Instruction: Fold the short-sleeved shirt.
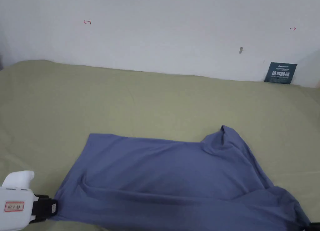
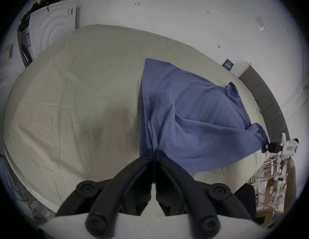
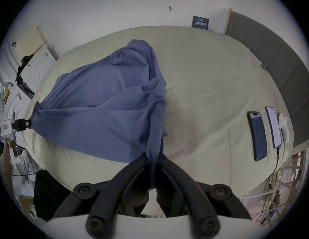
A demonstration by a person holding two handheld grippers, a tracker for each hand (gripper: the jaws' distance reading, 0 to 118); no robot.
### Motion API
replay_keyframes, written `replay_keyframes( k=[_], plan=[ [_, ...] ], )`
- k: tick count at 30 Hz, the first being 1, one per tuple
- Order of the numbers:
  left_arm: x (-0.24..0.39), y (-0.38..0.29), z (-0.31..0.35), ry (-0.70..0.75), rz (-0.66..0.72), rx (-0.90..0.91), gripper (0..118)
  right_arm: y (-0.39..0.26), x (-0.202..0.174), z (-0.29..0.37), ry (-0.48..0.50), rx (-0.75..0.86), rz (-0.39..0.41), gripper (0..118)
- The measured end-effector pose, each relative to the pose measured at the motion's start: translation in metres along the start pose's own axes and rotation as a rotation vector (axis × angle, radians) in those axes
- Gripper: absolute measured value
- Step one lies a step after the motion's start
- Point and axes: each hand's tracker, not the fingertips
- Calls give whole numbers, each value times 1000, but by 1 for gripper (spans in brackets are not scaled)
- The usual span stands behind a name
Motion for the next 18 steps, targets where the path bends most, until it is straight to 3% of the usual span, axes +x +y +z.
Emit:
replay_keyframes(
  k=[5, 16, 18],
  plan=[
    [-13, -40, 14, -8, 22, -42, 2, -35, 1, 18, 41, -32, -24, 5],
    [-35, -115, 12, -4, 94, -106, 2, -100, 17, -4, 17, -106, -46, 5],
    [-34, -116, 12, -12, 101, -89, 9, -102, 21, -9, 23, -81, -57, 7]
  ],
)
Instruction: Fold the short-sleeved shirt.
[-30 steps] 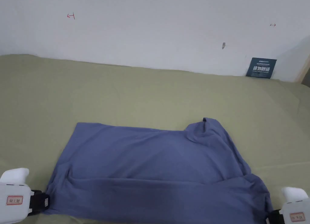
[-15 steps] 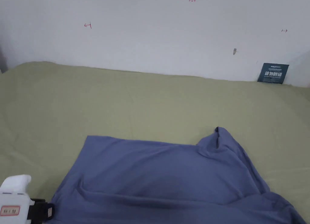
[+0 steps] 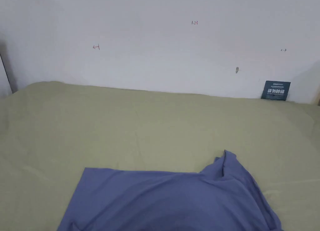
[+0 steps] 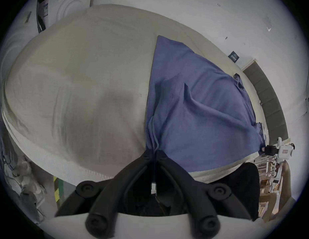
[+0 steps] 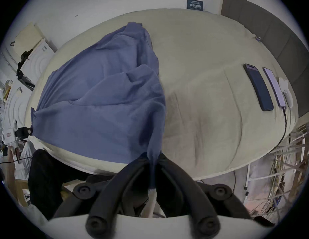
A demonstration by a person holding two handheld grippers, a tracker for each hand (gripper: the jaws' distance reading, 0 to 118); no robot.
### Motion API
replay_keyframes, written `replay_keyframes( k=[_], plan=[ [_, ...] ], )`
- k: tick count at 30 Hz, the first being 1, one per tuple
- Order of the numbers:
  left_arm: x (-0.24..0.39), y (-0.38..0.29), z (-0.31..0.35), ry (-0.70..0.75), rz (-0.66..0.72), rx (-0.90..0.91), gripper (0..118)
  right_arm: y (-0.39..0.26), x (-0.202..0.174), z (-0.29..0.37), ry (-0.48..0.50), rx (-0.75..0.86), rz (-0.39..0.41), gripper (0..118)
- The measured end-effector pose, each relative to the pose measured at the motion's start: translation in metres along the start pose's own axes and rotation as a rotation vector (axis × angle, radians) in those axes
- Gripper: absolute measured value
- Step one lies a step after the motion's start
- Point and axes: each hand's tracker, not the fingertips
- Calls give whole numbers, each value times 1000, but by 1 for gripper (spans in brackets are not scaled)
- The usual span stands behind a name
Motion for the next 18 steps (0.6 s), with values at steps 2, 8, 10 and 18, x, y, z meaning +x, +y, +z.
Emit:
replay_keyframes(
  k=[2, 8, 10, 18],
  plan=[
    [-1, 4, 1, -5, 21, -10, 55, 1, 3, 0, 3, 9, -16, 44],
    [18, 20, 53, 39, -37, 72, 94, 16, 2, 44, -74, 55, -71, 87],
    [32, 35, 63, 69, -56, 102, 94, 29, -5, 56, -63, 112, -66, 89],
    [82, 93, 40, 79, -137, 150, 0, 85, -68, 44, -81, 117, 34, 0]
  ],
)
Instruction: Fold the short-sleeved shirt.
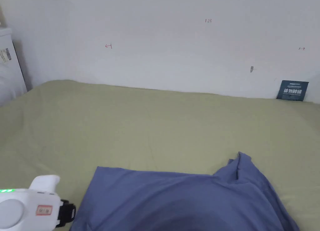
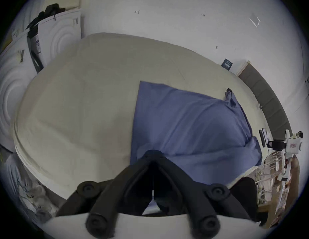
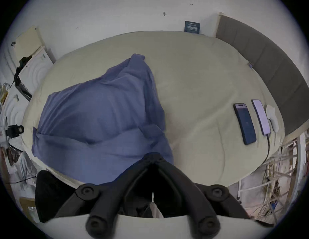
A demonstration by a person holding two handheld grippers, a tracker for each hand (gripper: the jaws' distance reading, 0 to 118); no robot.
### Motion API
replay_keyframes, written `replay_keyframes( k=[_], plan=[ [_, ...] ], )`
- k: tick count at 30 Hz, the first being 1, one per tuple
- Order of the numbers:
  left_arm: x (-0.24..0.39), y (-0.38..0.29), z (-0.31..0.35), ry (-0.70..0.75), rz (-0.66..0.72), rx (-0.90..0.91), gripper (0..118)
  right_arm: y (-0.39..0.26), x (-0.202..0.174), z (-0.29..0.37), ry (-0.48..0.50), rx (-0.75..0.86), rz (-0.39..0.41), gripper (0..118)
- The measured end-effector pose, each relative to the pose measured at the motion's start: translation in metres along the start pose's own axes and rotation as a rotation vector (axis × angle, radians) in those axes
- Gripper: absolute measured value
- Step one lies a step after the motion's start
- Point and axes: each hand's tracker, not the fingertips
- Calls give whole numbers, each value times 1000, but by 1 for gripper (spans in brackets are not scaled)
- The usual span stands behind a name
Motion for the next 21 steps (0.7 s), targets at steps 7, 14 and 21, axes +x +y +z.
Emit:
replay_keyframes(
  k=[7, 14, 21],
  plan=[
    [9, 95, -69, -1, -38, -8, 1, 51, -26, -30, 40, -2, 44, 0],
    [-7, 170, -171, 125, 19, -180, 112, 84, -13, -49, 74, 2, 48, 0],
    [-10, 156, -220, 73, 26, -319, 78, 127, 19, -83, 5, -4, -40, 0]
  ],
)
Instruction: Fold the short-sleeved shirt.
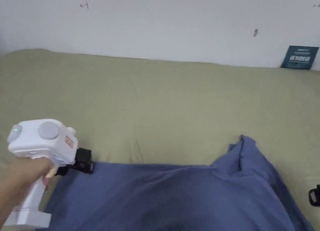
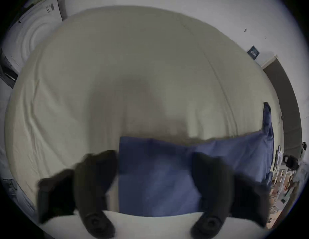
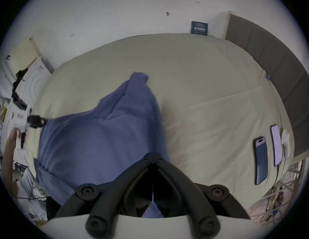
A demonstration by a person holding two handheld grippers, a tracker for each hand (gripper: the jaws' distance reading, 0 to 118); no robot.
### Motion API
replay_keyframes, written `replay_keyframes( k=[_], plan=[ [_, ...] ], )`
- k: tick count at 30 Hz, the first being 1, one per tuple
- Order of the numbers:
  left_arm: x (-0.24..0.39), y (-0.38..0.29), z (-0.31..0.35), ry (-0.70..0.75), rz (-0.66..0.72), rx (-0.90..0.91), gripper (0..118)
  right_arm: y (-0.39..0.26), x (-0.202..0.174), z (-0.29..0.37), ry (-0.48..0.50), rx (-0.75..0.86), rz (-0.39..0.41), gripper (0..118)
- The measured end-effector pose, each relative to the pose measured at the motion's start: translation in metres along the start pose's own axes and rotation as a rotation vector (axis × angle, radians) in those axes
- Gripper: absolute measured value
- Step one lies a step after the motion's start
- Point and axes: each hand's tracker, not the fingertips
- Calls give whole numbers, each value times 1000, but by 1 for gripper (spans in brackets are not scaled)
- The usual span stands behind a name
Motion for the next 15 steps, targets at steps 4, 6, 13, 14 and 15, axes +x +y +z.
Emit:
replay_keyframes(
  k=[4, 6, 13, 14, 15],
  plan=[
    [-13, -4, 5, -2, -34, 91, 10, 44, 6, -34, -7, -42, -3, 49],
    [-23, -6, 9, -62, 60, 97, 3, 62, 1, -59, -18, -151, 28, 100],
    [-4, -17, 33, -60, 18, 106, 3, 90, -31, -124, -65, -178, 103, 88],
    [-2, -17, 33, -59, 18, 107, 3, 90, -31, -130, -52, -155, 67, 76],
    [1, -18, 33, -57, 19, 106, 3, 89, -31, -133, -35, -150, 60, 50]
  ],
)
